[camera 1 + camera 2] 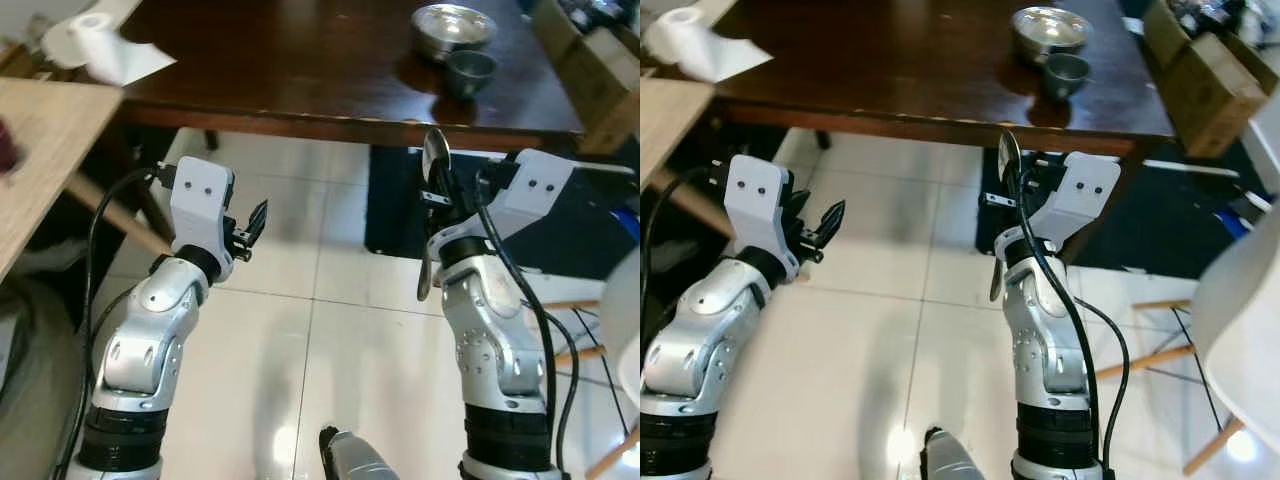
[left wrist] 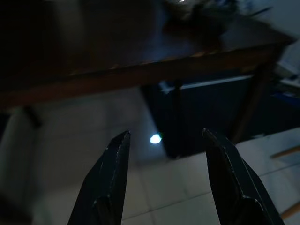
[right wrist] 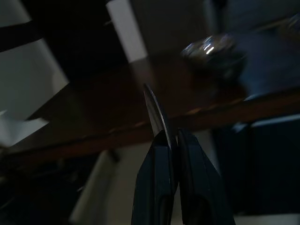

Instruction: Setting the table

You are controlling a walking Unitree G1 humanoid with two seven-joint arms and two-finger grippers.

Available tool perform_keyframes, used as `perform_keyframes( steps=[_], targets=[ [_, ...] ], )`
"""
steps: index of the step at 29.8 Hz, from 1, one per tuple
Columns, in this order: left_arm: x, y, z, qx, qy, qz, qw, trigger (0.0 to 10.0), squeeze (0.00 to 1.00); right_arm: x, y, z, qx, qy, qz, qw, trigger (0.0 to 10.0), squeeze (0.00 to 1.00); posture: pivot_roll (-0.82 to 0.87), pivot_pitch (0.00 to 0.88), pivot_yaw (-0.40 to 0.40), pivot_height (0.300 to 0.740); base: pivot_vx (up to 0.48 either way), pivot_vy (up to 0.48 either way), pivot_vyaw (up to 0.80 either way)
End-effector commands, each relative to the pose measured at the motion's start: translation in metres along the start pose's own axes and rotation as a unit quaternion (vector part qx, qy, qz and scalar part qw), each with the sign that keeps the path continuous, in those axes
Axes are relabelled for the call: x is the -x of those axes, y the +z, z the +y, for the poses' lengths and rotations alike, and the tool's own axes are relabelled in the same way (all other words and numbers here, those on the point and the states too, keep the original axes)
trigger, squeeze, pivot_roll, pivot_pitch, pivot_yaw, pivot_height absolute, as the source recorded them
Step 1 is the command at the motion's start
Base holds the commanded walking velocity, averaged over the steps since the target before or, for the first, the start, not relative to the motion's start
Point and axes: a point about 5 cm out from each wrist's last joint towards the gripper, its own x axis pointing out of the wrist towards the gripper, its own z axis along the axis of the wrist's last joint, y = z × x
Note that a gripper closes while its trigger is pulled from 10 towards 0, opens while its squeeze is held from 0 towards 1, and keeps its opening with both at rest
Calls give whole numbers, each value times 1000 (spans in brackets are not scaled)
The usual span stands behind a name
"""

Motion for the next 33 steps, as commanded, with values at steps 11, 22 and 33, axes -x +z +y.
perform_keyframes(
  steps=[11,22,33],
  targets=[
    [-1,-4,10,-31,17,-13,999,10000,0,5,-2,30,11,107,6,994,10000,0,-106,99,47,740,157,0,-364],
    [-4,-3,6,-44,17,-20,999,10000,0,5,-1,24,2,92,0,996,10000,0,-115,104,51,740,480,0,0],
    [-4,-3,3,-41,10,-21,999,10000,0,3,0,18,-1,73,0,997,10000,0,-116,108,54,740,480,0,0]
  ],
)
